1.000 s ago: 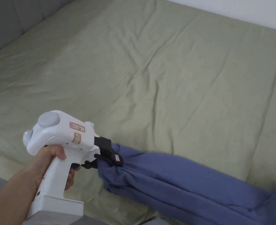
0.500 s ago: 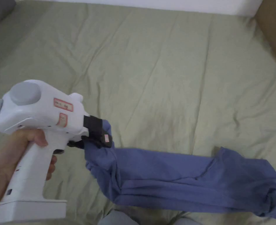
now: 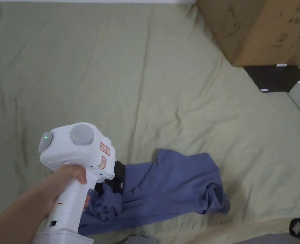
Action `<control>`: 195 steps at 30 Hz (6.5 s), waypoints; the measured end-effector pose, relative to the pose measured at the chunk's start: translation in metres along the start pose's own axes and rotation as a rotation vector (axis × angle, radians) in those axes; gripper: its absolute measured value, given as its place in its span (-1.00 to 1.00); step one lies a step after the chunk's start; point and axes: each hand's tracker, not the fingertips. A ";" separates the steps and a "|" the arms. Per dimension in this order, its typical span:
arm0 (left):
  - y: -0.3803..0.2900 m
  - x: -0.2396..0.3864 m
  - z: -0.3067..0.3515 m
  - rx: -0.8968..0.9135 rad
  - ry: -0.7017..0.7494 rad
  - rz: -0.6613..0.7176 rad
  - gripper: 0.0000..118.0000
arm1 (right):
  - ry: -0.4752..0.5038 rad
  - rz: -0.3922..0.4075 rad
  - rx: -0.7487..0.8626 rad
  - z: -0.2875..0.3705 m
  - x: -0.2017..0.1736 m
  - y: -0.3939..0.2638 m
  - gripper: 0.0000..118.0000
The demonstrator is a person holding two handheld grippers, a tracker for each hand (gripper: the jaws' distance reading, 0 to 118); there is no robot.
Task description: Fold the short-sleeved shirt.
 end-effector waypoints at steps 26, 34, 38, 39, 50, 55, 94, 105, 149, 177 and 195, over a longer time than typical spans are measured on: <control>-0.092 0.005 0.030 0.402 0.218 -0.128 -1.00 | 0.093 0.011 0.028 0.007 0.011 -0.007 -0.97; -0.093 0.057 -0.008 0.338 0.147 -0.135 -1.00 | 0.070 -0.004 0.048 0.020 0.027 -0.013 -0.97; -0.085 0.086 -0.026 0.323 0.120 -0.179 -1.00 | 0.060 -0.016 0.053 0.021 0.027 -0.014 -0.97; -0.081 0.092 -0.029 0.313 0.105 -0.170 -0.99 | 0.062 -0.018 0.053 0.022 0.026 -0.014 -0.97; -0.077 0.015 0.089 0.450 -0.402 -0.077 -0.99 | 0.079 0.042 0.061 0.021 -0.012 -0.001 -0.97; -0.081 -0.103 0.119 0.433 -0.334 0.073 -0.99 | 0.084 0.084 0.043 0.009 -0.039 0.003 -0.97; -0.055 -0.168 0.019 0.116 -0.541 0.375 -0.69 | 0.063 0.185 -0.078 -0.041 -0.131 0.013 -0.97; -0.040 -0.236 0.104 0.234 -0.345 0.328 -0.71 | 0.055 0.180 -0.054 -0.038 -0.156 0.011 -0.97; 0.000 -0.122 0.167 0.317 -0.111 0.108 0.90 | 0.167 0.184 -0.062 -0.060 -0.147 0.017 -0.97; -0.064 -0.084 0.047 0.512 -0.018 0.213 -1.00 | 0.218 0.255 -0.066 -0.050 -0.168 0.014 -0.97; -0.110 -0.090 0.081 0.482 -0.347 0.144 -0.99 | 0.365 0.537 -0.117 -0.073 -0.287 0.027 -0.97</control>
